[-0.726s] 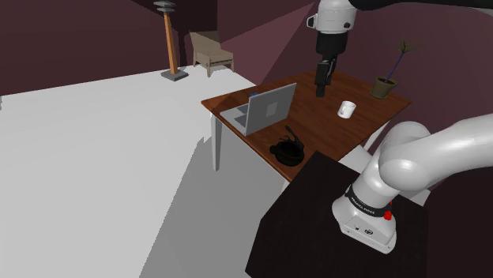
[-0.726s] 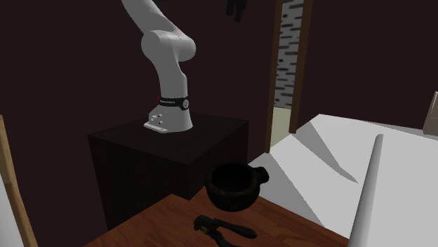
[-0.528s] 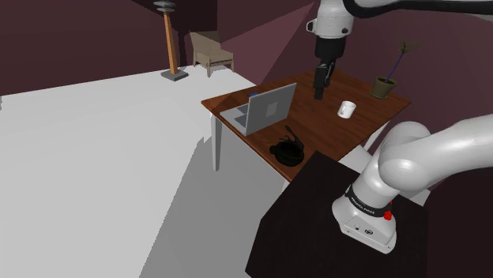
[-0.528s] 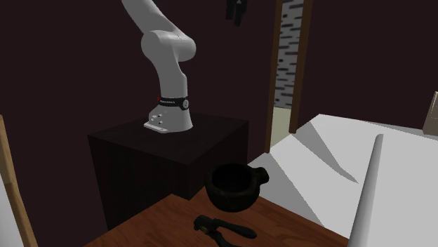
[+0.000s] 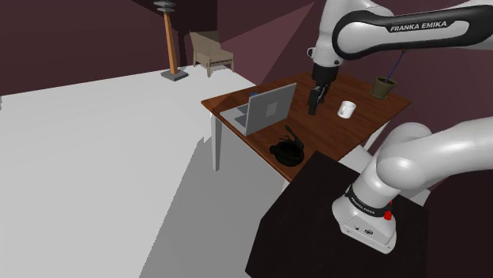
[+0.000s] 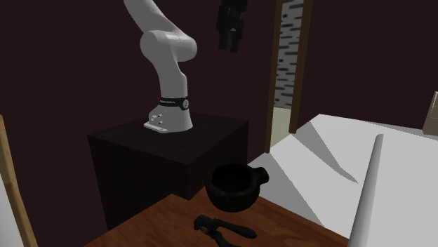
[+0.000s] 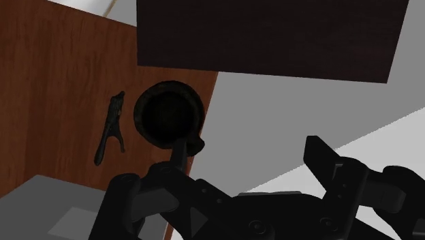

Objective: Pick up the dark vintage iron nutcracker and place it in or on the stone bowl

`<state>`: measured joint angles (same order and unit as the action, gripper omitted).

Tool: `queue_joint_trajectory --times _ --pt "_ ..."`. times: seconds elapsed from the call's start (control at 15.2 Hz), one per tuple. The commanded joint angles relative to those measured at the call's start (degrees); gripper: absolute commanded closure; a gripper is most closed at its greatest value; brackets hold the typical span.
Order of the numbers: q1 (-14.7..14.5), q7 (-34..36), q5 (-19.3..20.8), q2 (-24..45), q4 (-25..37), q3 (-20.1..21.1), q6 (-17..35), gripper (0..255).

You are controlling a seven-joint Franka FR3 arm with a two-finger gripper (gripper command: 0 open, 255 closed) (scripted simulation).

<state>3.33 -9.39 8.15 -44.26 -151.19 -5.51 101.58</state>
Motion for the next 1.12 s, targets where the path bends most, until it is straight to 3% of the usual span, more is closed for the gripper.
queue_joint_trajectory --times 0.0,0.66,1.06 --pt "1.24 -0.63 1.36 1.49 -2.09 -1.78 4.94 0" --pt "6.78 -3.26 6.91 15.36 -9.58 -11.05 32.05 0" --pt "7.38 -7.08 5.71 30.12 -9.04 -17.46 49.61 0"
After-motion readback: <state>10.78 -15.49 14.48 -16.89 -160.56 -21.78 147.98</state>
